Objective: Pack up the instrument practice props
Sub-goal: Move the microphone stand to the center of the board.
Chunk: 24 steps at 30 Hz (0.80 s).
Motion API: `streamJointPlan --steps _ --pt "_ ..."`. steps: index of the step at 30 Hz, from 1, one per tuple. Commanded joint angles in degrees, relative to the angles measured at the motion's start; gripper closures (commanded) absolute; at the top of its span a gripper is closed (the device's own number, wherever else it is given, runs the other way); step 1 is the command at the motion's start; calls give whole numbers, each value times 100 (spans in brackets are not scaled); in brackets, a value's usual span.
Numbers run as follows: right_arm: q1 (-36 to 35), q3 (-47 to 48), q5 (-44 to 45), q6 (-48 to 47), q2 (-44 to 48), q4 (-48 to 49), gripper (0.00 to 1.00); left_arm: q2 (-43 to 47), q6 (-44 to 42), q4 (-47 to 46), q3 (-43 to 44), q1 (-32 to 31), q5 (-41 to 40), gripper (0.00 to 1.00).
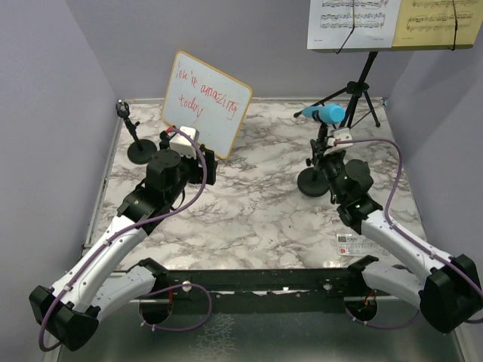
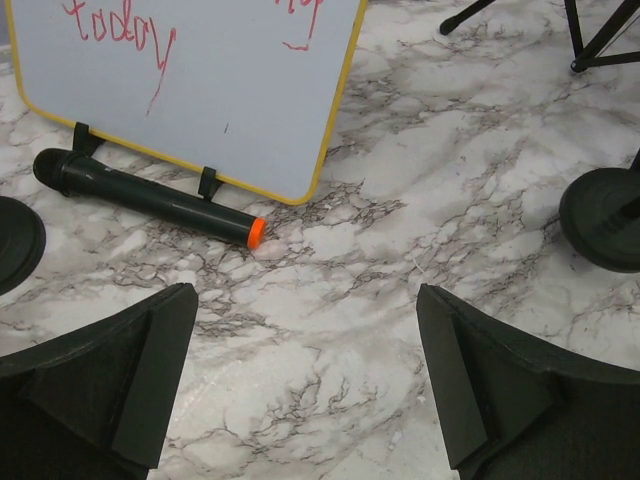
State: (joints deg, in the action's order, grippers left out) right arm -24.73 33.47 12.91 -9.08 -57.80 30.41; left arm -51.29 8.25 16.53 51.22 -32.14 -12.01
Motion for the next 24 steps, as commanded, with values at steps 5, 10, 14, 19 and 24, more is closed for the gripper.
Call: streamJointPlan --steps 5,10,14,19,24 --pt "-1368 107 1010 -27 -1206 2897 100 20 -35 -276 -114 151 551 1" --pt "-1691 220 1312 193 -2130 4072 99 -104 45 -435 -194 173 1023 1" --pt "-1809 292 1481 449 -2693 4547 100 -299 139 -519 -220 182 1367 1" --pt "-2095 221 2031 425 -3282 5117 99 -512 174 -524 -218 217 1704 1" --pt "-2426 -113 2451 503 -3584 5615 82 -622 229 -629 -291 217 2005 1"
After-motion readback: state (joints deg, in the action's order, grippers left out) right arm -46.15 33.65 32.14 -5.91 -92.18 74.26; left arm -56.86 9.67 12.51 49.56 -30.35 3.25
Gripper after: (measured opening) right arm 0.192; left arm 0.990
